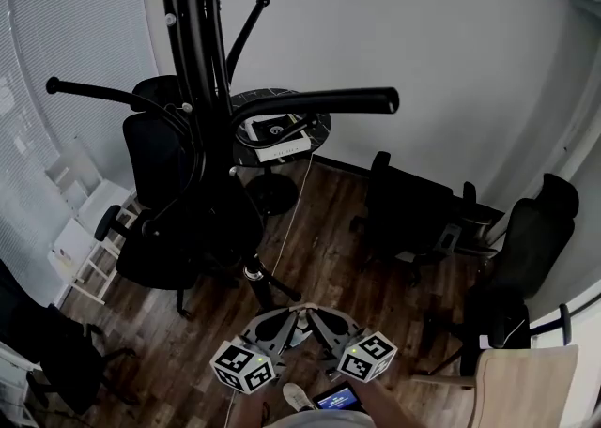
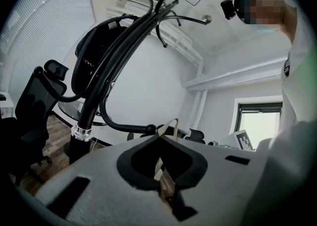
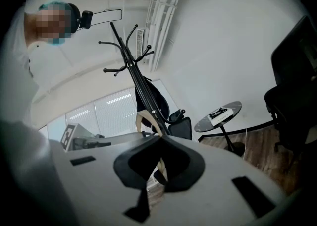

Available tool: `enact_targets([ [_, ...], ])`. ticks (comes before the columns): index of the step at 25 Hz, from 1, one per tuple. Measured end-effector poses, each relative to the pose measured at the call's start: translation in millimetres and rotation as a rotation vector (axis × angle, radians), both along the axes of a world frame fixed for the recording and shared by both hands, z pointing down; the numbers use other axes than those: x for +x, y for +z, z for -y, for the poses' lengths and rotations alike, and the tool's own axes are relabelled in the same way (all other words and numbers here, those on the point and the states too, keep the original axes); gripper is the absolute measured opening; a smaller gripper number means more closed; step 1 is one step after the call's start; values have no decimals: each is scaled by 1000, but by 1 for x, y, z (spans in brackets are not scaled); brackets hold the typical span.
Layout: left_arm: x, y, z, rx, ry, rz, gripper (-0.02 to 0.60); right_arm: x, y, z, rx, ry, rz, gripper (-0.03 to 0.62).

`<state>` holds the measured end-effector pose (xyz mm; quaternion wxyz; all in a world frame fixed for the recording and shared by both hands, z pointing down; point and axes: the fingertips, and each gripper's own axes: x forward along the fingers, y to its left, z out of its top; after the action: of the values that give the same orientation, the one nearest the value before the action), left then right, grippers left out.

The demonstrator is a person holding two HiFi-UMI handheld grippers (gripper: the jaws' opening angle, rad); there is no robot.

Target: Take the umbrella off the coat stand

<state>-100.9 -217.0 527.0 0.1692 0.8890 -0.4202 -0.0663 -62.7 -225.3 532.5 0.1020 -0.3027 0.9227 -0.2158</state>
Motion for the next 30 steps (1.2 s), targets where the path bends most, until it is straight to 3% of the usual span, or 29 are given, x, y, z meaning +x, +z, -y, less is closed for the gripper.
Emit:
enact_targets([
  [16,33,-10,-39,-15,-48,-53,20,32,-10,-45,-38,-46,-11,12],
  [30,78,-18,-94,-12,-45,-56,20,75,-19,-101,-7,-41,-54,12],
])
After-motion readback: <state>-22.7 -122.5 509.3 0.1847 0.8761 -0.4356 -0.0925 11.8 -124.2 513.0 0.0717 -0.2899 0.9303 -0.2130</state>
